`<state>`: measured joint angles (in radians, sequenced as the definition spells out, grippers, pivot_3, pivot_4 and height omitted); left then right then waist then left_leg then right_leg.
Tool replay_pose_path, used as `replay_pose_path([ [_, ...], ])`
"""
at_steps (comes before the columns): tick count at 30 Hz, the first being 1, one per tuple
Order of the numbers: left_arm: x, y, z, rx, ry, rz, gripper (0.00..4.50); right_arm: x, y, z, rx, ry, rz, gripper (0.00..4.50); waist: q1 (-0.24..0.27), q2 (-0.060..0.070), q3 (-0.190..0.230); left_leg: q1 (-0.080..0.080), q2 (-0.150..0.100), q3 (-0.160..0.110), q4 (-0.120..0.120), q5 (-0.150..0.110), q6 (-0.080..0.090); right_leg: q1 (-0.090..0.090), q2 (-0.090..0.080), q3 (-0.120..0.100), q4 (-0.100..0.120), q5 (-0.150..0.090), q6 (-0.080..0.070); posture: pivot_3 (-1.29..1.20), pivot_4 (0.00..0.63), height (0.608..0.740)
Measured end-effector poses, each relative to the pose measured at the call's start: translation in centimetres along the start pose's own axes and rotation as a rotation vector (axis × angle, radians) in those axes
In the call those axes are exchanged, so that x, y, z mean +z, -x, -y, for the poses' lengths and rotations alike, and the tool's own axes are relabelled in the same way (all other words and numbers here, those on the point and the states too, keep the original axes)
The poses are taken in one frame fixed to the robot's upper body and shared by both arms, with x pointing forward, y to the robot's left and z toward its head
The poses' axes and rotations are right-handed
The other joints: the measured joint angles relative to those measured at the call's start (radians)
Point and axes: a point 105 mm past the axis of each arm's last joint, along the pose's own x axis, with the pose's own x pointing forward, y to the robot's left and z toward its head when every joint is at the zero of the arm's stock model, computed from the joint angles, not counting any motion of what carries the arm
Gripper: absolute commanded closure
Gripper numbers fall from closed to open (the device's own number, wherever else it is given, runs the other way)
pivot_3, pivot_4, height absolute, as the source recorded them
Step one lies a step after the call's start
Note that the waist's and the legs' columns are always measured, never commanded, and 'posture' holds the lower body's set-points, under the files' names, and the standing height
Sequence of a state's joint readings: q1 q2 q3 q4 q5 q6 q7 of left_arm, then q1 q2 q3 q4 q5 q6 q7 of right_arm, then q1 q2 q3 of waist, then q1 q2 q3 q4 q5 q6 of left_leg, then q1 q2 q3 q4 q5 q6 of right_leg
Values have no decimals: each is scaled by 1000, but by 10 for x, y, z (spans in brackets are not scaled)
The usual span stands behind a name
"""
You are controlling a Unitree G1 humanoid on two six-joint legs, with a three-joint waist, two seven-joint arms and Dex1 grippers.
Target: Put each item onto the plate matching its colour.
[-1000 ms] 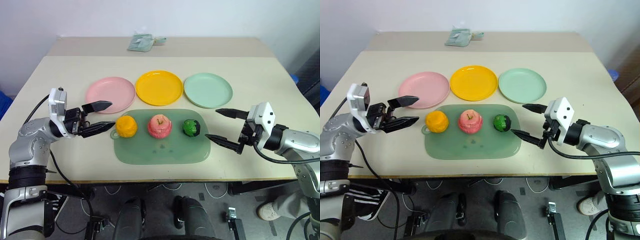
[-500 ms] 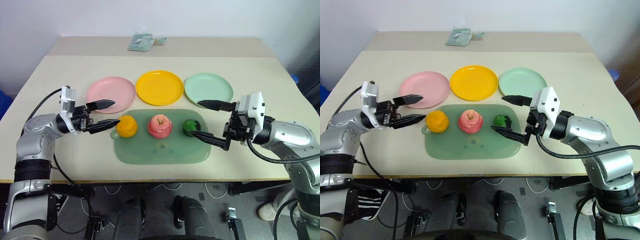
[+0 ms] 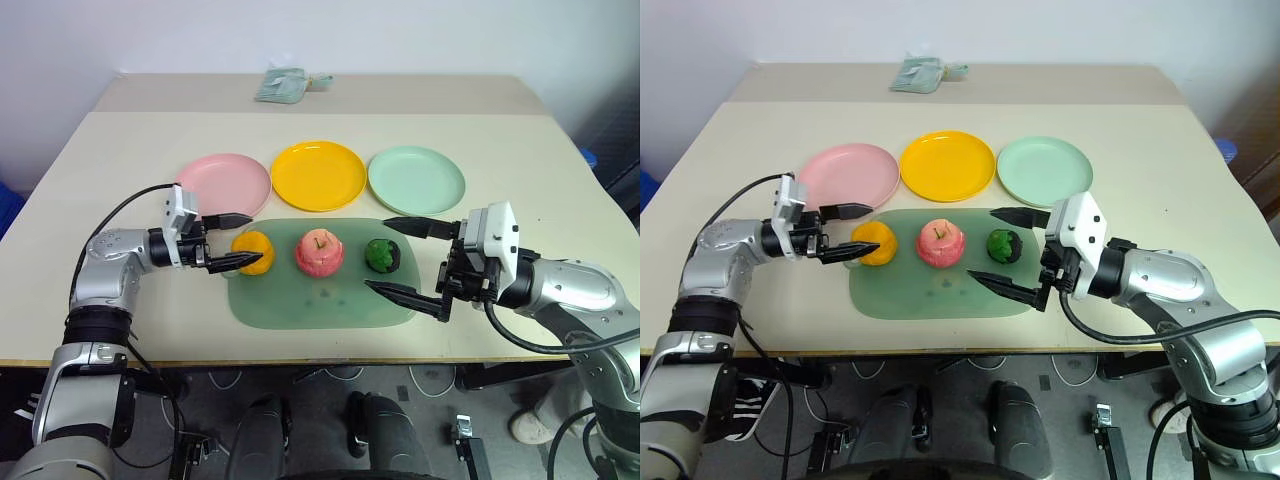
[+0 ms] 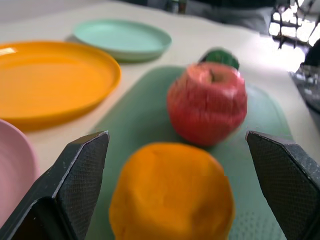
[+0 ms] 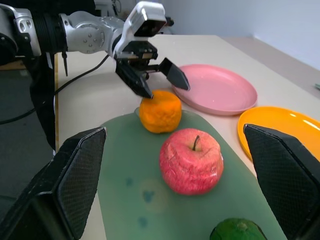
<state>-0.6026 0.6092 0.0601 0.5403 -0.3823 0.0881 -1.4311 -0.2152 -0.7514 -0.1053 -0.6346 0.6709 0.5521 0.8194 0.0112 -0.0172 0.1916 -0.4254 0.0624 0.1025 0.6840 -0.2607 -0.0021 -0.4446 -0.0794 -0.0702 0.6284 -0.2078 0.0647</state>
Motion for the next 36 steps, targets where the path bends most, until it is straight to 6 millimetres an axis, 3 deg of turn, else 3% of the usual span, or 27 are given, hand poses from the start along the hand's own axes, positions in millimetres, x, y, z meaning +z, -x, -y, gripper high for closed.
replay_pose_path([
  [9, -16, -8, 3, -15, -24, -79, 0, 1, 0, 1, -14, 17, 3, 16, 2, 0, 0, 0, 0, 0, 0, 0, 0, 0, -1, 0, 0, 0, 0, 0, 150, 740],
  [14, -17, -10, 2, -10, -39, -83, 1561, 0, 1, 2, -19, 26, -1, 0, 1, 0, 0, 0, 0, 0, 0, 0, 0, 0, 0, 0, 0, 0, 0, 0, 150, 740],
  [20, -14, -15, -4, 17, -36, -53, 1561, 0, 1, 3, -21, 27, -3, 0, 2, 0, 0, 0, 0, 0, 0, 0, 0, 0, -1, 0, 0, 0, 0, 0, 150, 740],
  [25, 9, -21, -17, 72, -54, 37, 1561, 6, -1, 8, -39, 48, 15, 0, 1, 0, 0, 0, 0, 0, 0, 0, 0, 0, 0, 0, 0, 1, 2, 0, 150, 740],
  [32, 28, -40, -47, 275, -92, 122, 1561, 0, -3, 57, -286, 102, -9, 0, 5, 0, 0, -1, -1, 0, 1, 0, 0, 0, 0, 0, 0, 2, 3, 0, 150, 740],
  [36, 55, -71, -79, 491, -83, 219, 1561, -13, -3, 81, -420, 86, -47, 0, 10, -1, 0, -2, -3, -1, 1, 0, 0, 0, -1, 0, 0, 3, 5, 0, 150, 740],
])
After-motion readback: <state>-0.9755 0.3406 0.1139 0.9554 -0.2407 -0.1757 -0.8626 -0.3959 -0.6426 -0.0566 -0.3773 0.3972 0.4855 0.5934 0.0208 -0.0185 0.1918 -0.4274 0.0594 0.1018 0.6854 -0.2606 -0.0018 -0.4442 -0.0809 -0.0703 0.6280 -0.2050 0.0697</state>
